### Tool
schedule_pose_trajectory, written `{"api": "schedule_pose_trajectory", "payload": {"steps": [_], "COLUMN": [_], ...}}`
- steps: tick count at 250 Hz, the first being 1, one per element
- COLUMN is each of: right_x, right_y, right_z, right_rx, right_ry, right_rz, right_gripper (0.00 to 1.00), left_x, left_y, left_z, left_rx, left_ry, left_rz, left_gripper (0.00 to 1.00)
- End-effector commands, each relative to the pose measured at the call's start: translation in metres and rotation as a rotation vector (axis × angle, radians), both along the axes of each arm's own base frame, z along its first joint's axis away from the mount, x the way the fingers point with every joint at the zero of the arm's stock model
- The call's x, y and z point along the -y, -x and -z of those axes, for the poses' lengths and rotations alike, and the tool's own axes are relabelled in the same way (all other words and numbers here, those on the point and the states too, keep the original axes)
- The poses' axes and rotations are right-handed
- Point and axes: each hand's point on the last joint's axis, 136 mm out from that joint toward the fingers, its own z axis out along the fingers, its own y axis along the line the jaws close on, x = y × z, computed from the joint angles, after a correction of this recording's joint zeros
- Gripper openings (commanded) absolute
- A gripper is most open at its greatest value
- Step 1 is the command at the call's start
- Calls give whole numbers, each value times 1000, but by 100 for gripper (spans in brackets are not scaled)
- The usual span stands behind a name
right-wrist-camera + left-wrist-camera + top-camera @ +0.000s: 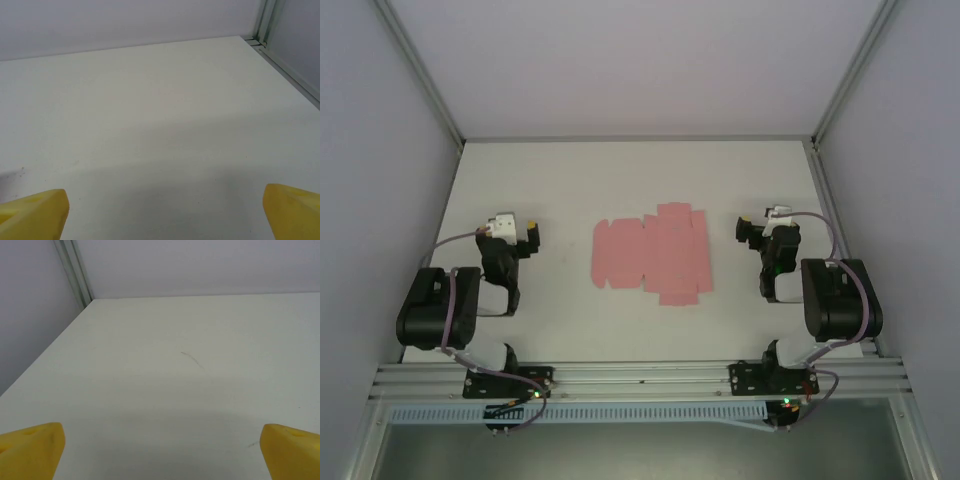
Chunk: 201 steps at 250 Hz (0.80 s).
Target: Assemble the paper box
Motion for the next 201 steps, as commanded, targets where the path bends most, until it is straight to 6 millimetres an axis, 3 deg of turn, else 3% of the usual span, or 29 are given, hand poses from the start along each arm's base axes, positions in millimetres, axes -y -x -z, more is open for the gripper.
{"api": "schedule_pose_trajectory", "payload": {"steps": [1,201], "right_x": [-1,0], "right_y": [-1,-2], "right_z": [-5,-4], "right_rx": [15,9], "right_ry": [-12,-13], "right_rz": [-5,5], "right_gripper": [100,100], "left_x": [-1,-1], "left_y": [-6,-6], "left_z": [-14,-14], "left_rx": [50,47], "left_ry": [4,3], "left_rz": [2,1], "left_gripper": [100,100]}}
